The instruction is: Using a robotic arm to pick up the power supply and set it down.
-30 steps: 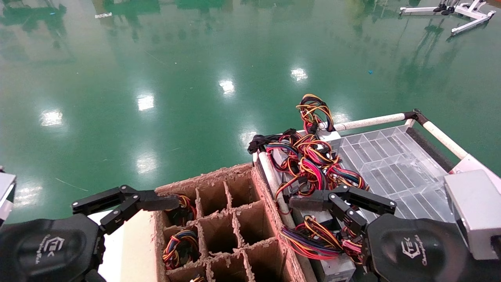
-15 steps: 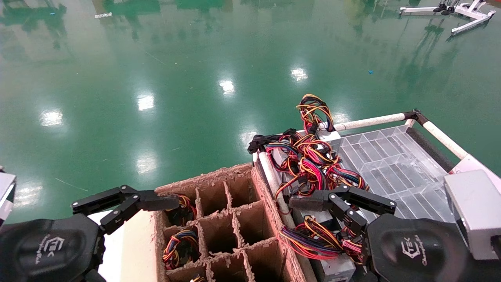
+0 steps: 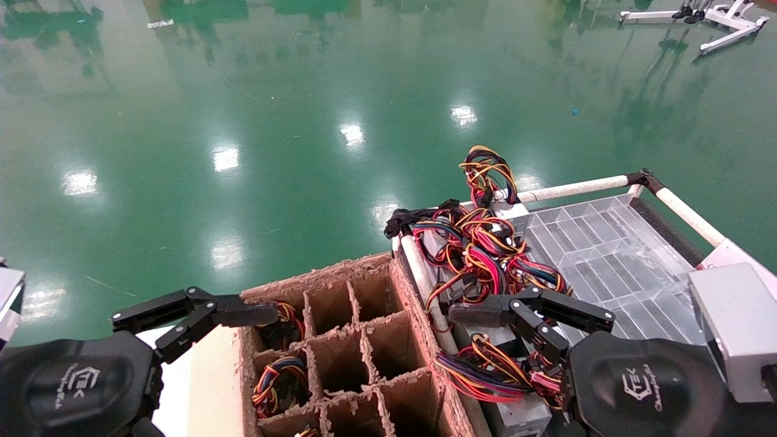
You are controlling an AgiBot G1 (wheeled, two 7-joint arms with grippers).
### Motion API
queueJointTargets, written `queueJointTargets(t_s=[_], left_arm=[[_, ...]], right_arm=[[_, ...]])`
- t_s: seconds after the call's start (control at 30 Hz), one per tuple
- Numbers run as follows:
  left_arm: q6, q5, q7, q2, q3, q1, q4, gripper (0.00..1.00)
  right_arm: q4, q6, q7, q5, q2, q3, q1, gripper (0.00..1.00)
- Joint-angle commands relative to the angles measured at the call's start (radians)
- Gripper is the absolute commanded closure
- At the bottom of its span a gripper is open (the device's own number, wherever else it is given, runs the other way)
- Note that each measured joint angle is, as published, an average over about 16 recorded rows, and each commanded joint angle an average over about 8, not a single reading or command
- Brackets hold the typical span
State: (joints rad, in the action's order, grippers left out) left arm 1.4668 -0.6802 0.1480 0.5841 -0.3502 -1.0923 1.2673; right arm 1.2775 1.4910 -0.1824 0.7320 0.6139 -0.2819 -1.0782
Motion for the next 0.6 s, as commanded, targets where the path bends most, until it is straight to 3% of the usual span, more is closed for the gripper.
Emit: queueJointTargets(t_s=[0.03, 0.17, 0.2, 0.37, 0.4, 0.6], left_arm=[[0.000, 0.000, 0.000, 0.000, 0.000, 0.000, 0.000, 0.49], [0.000, 0.000, 0.000, 0.000, 0.000, 0.000, 0.000, 0.97], [0.000, 0.000, 0.000, 0.000, 0.000, 0.000, 0.000, 1.00], [0.000, 0.000, 0.000, 0.000, 0.000, 0.000, 0.000, 0.99], [0.000, 0.000, 0.000, 0.000, 0.000, 0.000, 0.000, 0.92], [0.000, 0.000, 0.000, 0.000, 0.000, 0.000, 0.000, 0.17]], right_arm=[[0.000, 0.000, 0.000, 0.000, 0.000, 0.000, 0.000, 0.00], [0.000, 0.000, 0.000, 0.000, 0.000, 0.000, 0.000, 0.00], [0.000, 0.000, 0.000, 0.000, 0.000, 0.000, 0.000, 0.00], [0.000, 0.000, 0.000, 0.000, 0.000, 0.000, 0.000, 0.00], [0.000, 0.000, 0.000, 0.000, 0.000, 0.000, 0.000, 0.00], [0.000, 0.000, 0.000, 0.000, 0.000, 0.000, 0.000, 0.00]])
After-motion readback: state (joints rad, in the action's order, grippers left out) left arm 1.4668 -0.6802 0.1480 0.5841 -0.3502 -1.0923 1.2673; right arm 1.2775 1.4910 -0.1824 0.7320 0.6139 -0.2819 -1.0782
